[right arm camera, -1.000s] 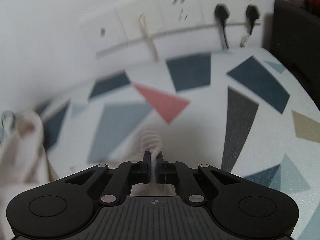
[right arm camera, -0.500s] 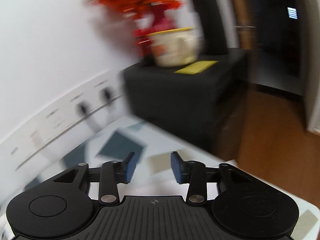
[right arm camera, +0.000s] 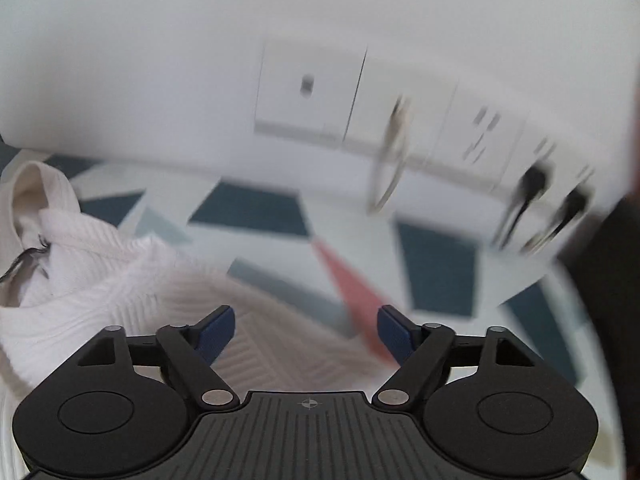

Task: Fold clothes

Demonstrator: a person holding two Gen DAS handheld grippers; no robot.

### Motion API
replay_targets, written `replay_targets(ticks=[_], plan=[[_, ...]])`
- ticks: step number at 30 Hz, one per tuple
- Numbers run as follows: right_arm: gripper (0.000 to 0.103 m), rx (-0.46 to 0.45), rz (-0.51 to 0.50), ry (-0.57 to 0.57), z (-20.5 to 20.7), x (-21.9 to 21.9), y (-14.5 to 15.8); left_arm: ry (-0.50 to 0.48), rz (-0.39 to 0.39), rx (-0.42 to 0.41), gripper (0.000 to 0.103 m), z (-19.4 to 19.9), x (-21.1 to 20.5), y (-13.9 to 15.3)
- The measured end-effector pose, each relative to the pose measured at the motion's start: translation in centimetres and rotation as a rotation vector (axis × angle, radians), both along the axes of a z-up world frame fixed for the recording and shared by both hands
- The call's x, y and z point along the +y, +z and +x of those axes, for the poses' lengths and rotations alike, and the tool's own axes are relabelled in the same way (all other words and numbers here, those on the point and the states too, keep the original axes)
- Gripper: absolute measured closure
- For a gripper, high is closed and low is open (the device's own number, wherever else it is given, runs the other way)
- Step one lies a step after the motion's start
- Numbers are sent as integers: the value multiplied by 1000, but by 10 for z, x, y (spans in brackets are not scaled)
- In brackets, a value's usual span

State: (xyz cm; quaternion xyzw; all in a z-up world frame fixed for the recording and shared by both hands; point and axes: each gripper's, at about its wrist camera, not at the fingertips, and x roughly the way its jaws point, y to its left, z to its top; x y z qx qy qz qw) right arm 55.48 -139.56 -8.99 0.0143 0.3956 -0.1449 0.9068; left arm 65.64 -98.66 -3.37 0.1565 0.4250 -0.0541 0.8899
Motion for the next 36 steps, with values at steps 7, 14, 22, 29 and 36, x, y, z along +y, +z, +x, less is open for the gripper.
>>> replay_targets(ticks=[7, 14, 22, 29, 36], plan=[[99, -16, 38, 27, 2, -10, 0, 17, -95, -16, 18, -13, -22, 10], [99, -206, -14, -389, 6, -80, 21, -54, -79, -122, 18, -7, -74, 24], [63, -220, 20, -275, 13, -51, 26, -6, -6, -104, 18, 10, -51, 12], [63, -201, 367, 192, 62, 39, 28, 168, -124, -6, 18, -12, 26, 23], [58, -156, 477, 185, 115, 65, 15, 326, -371, 154, 18, -55, 95, 16]])
